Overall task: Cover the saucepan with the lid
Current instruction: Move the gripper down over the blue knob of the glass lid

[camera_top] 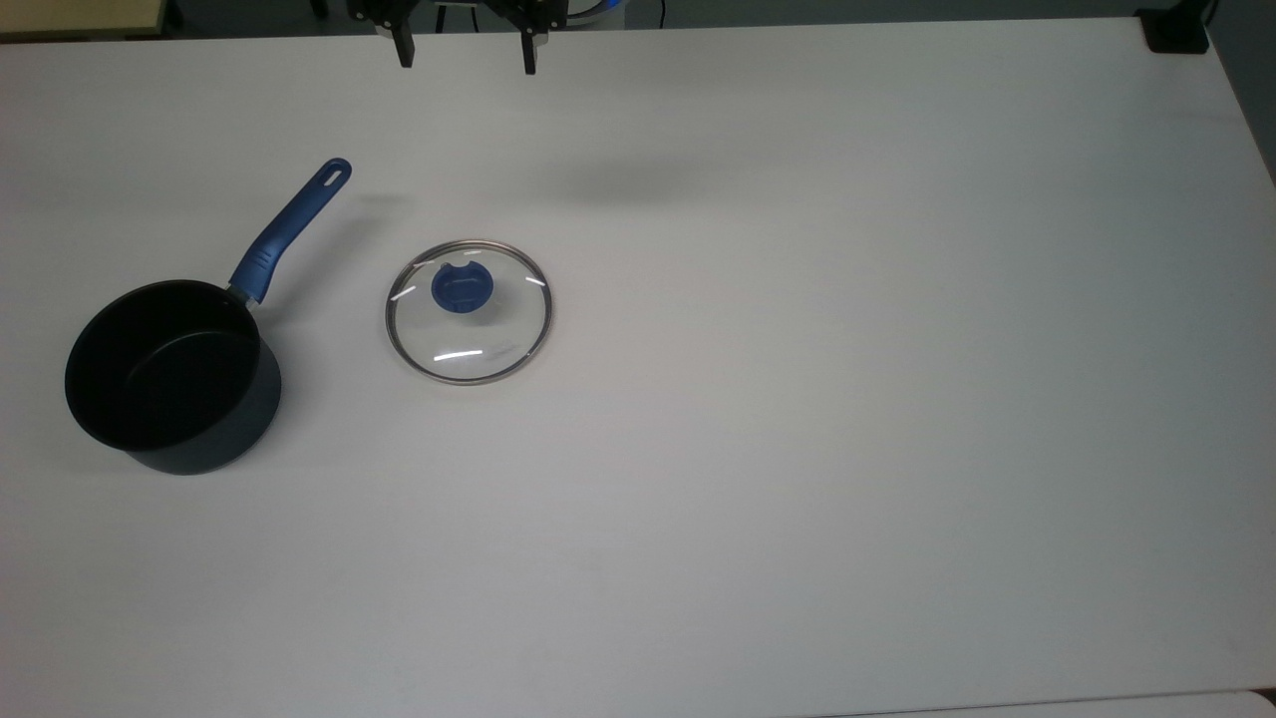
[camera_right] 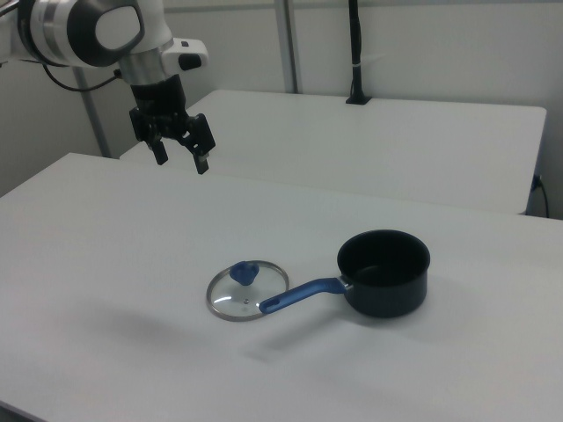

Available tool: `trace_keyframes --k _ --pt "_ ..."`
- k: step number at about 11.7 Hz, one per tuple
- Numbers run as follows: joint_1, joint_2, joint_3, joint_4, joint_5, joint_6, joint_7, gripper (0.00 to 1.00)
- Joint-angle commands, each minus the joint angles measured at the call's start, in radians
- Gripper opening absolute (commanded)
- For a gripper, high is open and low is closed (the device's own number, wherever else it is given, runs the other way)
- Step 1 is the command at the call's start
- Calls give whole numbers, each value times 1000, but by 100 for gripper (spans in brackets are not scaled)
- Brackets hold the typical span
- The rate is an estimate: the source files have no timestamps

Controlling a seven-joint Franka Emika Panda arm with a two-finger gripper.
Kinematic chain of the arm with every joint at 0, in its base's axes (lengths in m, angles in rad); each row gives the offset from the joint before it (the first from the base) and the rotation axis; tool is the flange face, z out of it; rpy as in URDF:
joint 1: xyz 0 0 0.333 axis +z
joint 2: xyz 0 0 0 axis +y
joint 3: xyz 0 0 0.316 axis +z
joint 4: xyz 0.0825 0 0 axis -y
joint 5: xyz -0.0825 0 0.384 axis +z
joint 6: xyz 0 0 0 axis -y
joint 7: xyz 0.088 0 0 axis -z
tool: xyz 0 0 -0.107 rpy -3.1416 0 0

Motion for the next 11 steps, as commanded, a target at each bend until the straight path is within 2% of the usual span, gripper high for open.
trace_keyframes --k 1,4,5,7,8,9,11 --pt "-3 6 -8 23 26 -29 -24 100" --pt "-15 5 -8 20 26 -31 -41 100" --pt "-18 5 -8 14 23 -32 -76 100" --pt "-45 12 -8 -17 15 -22 -231 100" --pt "-50 32 -8 -35 6 -17 -198 100" --pt "-55 54 -8 -63 -35 -10 -144 100" --pt "-61 77 -8 -194 -69 172 -25 100"
